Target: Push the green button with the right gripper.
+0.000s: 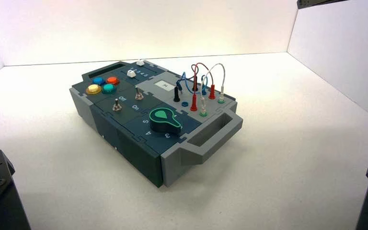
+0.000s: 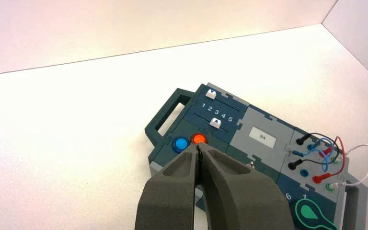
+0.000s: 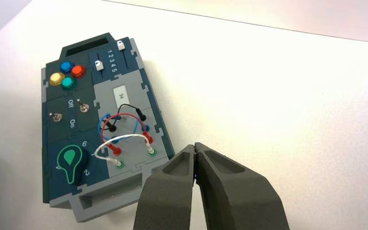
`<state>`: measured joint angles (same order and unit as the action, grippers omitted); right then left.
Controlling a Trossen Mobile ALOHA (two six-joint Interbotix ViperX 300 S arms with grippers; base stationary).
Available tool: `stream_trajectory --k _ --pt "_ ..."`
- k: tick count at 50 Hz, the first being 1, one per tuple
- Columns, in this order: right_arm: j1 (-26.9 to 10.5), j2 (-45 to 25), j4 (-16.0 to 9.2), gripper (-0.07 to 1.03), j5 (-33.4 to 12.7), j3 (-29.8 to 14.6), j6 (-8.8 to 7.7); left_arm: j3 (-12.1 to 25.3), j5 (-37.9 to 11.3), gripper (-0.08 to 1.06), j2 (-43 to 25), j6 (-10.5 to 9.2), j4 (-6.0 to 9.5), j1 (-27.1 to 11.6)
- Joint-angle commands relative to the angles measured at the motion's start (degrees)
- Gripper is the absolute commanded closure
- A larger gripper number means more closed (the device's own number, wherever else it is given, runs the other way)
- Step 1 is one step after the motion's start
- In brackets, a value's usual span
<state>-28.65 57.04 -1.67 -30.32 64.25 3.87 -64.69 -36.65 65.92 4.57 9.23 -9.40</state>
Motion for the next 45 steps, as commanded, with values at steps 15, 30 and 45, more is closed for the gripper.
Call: stream_trajectory --k 15,30,45 --pt "-0.09 -0.7 -0.79 0.98 0.26 -1.93 -0.09 0.7 0.7 1.01 -0.7 0.09 0.0 0.18" --pt "-10.11 -10.11 -3.34 0.98 -1.67 -6.68 0.09 0.88 0.7 1.01 -0.62 0.09 -0.7 2.46" --pt "-19.25 -29.88 -6.86 0.98 -1.67 -19.25 0.18 1.32 0.18 1.01 0.53 0.09 -0.79 7.82"
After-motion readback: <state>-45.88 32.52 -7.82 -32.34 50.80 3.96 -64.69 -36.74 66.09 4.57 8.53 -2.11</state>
